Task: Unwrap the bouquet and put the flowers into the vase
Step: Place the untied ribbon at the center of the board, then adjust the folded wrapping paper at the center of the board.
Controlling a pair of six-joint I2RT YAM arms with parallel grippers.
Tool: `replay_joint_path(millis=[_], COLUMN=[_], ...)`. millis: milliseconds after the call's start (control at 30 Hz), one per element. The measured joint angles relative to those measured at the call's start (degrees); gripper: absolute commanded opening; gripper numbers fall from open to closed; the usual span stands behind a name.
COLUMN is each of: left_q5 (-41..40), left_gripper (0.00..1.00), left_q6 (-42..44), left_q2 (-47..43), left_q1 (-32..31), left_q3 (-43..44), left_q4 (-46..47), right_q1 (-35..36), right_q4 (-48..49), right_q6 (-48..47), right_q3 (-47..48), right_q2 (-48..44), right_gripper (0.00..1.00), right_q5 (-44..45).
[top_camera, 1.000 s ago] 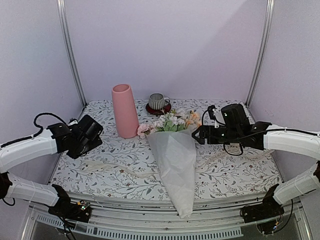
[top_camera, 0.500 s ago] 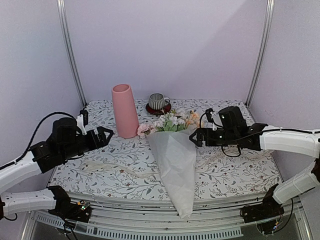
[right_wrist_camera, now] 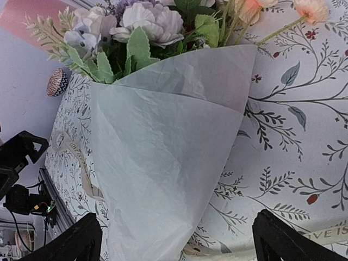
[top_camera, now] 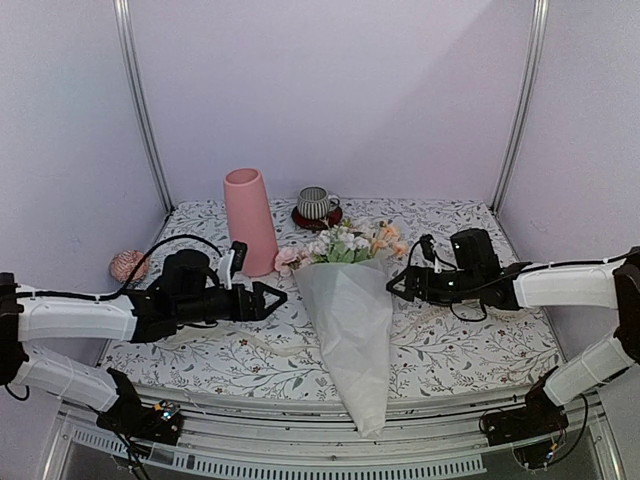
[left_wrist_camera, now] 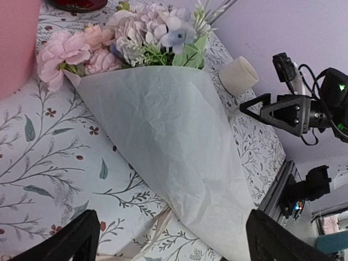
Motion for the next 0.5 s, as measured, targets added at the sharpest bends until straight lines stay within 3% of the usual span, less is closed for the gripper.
replay_joint_path(millis=[133,233,500], left_q5=[0.9,1.2,2.5], left_gripper=[0.94,0.93,0.89], left_q6=[-1.1,-1.7,-2.4], left_q2=[7.5,12.5,21.9], left_q1=[-1.6,-2.4,-2.6], left_q3=[0.8,2.3,7.3], left_q4=[5.3,8.3,14.2], right_q1=[-1.0,-1.4,-1.8], right_q4=[4.0,6.6,12.1], right_q6=[0.7,1.3,3.1], right_q3=[0.0,-0.1,-0.1], right_q2=[4.1,7.3,13.7], right_gripper=[1.00,0.94,0.64], right_q5=[-4.0,-6.6,-11.9])
